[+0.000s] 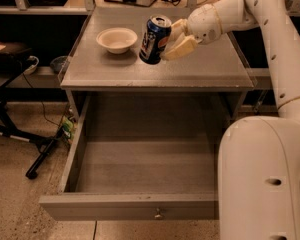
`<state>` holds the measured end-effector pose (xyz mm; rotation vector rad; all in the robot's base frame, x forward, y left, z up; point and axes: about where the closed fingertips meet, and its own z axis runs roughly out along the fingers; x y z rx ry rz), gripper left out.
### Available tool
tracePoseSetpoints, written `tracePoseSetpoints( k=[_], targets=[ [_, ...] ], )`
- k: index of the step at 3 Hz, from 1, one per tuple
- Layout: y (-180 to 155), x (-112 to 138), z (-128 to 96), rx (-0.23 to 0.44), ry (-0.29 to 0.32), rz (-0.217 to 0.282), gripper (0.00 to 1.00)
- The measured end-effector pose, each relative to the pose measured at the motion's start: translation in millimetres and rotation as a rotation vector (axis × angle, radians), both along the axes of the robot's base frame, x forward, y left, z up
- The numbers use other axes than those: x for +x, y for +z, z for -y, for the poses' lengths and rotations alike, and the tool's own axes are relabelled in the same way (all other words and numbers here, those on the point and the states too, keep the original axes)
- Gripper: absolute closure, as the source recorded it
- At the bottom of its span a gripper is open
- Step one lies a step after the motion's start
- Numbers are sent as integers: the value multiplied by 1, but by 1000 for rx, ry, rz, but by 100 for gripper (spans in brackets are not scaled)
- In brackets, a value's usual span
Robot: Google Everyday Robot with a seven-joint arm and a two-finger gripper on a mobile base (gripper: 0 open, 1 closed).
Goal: Place pepsi can into top drawer
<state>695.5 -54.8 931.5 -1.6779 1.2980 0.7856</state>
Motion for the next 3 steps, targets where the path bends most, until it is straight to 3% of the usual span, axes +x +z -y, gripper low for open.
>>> tracePoseSetpoints(
  k=[1, 2, 3],
  targets=[
    [5, -6, 4, 11, -24, 17, 100],
    [16, -27, 14, 26, -56, 45, 100],
    [14, -66, 22, 32, -97, 56, 100]
  ],
)
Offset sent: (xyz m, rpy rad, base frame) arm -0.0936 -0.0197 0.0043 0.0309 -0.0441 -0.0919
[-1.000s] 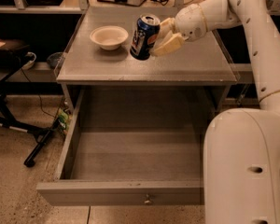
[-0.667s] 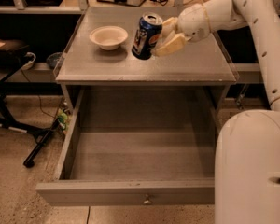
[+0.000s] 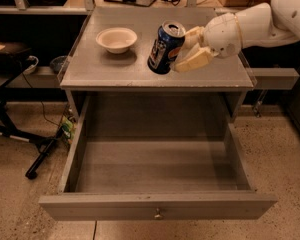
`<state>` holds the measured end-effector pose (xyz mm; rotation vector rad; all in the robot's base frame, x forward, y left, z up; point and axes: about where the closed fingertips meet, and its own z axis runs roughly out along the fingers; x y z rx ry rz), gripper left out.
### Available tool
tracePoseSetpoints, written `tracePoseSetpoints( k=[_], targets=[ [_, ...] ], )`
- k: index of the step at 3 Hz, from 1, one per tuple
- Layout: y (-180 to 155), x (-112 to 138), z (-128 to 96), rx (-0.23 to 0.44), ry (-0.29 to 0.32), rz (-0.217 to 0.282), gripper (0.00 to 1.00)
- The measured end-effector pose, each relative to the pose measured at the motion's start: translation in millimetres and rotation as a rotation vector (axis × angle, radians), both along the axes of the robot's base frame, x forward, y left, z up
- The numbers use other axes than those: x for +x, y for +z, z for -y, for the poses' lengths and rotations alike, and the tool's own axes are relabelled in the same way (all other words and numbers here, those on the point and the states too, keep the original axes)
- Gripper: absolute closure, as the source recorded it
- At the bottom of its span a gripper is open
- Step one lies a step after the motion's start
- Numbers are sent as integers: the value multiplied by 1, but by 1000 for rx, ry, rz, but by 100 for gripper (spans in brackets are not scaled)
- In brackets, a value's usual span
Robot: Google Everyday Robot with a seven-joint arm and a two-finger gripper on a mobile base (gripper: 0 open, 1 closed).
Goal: Place pepsi can into top drawer
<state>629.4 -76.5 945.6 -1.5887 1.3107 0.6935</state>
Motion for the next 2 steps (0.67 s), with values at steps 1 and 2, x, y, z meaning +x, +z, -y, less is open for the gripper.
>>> tracePoseSetpoints(
  k=[1, 2],
  targets=[
    [-17, -23, 5, -21, -45, -6, 100],
    [-37, -40, 16, -69, -135, 21, 100]
  ],
)
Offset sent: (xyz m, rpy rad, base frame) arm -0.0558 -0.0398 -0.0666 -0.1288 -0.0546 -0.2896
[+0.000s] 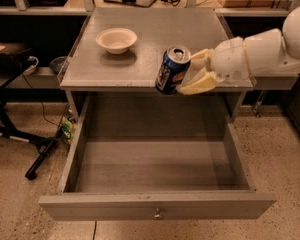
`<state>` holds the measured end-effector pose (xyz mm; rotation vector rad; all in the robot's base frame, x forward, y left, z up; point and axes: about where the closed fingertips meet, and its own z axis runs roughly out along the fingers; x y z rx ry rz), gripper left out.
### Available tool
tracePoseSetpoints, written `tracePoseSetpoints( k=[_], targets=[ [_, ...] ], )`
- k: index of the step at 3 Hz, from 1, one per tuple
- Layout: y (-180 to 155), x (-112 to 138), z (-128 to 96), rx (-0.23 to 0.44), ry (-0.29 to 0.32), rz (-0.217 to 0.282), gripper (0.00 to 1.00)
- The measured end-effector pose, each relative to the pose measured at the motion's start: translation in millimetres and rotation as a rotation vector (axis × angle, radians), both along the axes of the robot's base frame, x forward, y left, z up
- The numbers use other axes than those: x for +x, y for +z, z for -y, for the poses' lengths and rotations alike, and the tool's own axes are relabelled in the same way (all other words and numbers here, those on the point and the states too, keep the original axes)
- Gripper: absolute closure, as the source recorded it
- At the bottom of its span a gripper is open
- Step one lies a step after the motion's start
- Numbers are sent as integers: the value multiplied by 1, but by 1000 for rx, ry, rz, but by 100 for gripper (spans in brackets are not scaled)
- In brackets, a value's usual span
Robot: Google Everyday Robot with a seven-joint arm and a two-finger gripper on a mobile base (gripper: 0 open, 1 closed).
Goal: Place pepsi can into top drawer
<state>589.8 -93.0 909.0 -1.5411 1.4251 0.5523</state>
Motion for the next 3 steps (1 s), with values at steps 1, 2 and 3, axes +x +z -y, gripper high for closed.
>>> tracePoseSetpoints(
  k=[1, 2, 3],
  targets=[
    [-22, -5, 12, -29, -84, 2, 100],
    [-43, -7, 20, -46, -132, -17, 100],
    [-43, -7, 20, -46, -132, -17, 100]
  ],
)
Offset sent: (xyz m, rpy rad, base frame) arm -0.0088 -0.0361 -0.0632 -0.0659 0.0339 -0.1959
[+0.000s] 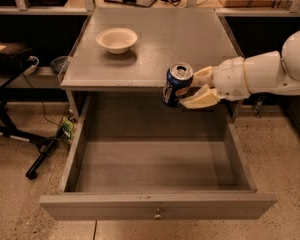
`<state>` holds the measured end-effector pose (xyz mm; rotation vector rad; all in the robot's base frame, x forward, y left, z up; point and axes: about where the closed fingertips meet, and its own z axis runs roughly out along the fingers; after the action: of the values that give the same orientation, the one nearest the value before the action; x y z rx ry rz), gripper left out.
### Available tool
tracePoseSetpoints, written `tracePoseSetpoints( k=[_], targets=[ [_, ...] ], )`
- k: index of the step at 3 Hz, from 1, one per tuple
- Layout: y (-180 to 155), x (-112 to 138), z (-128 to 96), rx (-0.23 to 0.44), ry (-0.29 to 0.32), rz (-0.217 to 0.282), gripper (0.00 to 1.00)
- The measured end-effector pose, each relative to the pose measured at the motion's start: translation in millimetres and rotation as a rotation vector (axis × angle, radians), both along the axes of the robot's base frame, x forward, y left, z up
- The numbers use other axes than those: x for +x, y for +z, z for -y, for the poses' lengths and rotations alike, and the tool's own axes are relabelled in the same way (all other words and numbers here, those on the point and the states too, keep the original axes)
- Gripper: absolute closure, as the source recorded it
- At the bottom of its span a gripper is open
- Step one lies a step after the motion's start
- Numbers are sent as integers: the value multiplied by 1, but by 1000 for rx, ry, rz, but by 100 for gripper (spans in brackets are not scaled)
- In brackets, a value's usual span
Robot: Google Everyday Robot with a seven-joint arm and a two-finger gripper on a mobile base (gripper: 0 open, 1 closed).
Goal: Place pepsi can into top drawer
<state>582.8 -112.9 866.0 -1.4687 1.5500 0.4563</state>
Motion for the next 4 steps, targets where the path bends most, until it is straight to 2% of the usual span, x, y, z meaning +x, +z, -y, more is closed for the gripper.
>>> tracePoseSetpoints(
  k=[2, 3, 4],
  targets=[
    [-32, -11, 0, 72, 26, -30, 100],
    [-52, -15, 5, 91, 16, -57, 100],
    [-69, -19, 9, 82, -5, -73, 100]
  ],
)
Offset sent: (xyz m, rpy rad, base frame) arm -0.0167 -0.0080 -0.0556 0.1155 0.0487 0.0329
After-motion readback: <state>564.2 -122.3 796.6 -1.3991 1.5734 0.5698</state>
